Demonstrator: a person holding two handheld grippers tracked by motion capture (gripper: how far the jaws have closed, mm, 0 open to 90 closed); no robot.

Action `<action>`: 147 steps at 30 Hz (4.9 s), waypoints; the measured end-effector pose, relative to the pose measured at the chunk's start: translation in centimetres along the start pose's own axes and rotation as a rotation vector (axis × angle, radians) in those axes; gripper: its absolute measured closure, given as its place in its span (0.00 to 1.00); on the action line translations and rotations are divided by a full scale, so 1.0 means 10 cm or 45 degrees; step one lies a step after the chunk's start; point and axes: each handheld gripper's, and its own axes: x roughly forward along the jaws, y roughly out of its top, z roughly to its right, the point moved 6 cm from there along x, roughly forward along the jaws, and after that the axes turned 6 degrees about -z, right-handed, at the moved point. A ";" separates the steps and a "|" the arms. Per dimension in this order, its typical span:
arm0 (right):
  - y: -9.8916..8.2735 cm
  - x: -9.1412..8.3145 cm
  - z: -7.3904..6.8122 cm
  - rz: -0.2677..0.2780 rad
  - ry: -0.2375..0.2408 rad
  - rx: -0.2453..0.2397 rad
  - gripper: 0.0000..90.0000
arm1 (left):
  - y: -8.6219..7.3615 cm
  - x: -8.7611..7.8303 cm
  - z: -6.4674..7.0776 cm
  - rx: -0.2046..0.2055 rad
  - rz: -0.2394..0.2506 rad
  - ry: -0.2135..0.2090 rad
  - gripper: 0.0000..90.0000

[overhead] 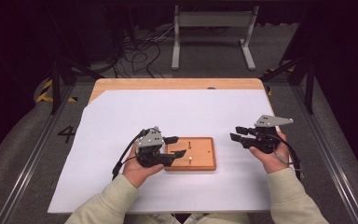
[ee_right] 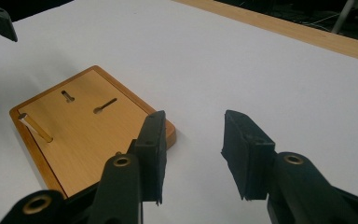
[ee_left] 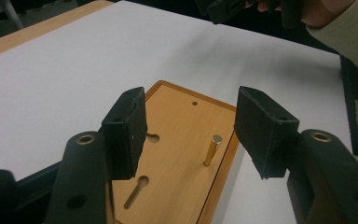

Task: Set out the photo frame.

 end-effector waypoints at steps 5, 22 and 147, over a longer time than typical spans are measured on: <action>0.00 0.01 -0.01 -0.003 0.008 0.005 0.67 | -0.03 0.07 0.07 0.002 0.050 -0.038 0.49; -0.03 0.02 -0.03 -0.016 0.018 0.011 0.67 | -0.28 0.41 0.11 0.001 -0.084 -0.107 0.59; 0.03 0.77 -0.38 -0.379 0.484 0.159 0.48 | -0.42 0.37 0.42 0.628 -0.201 0.031 0.80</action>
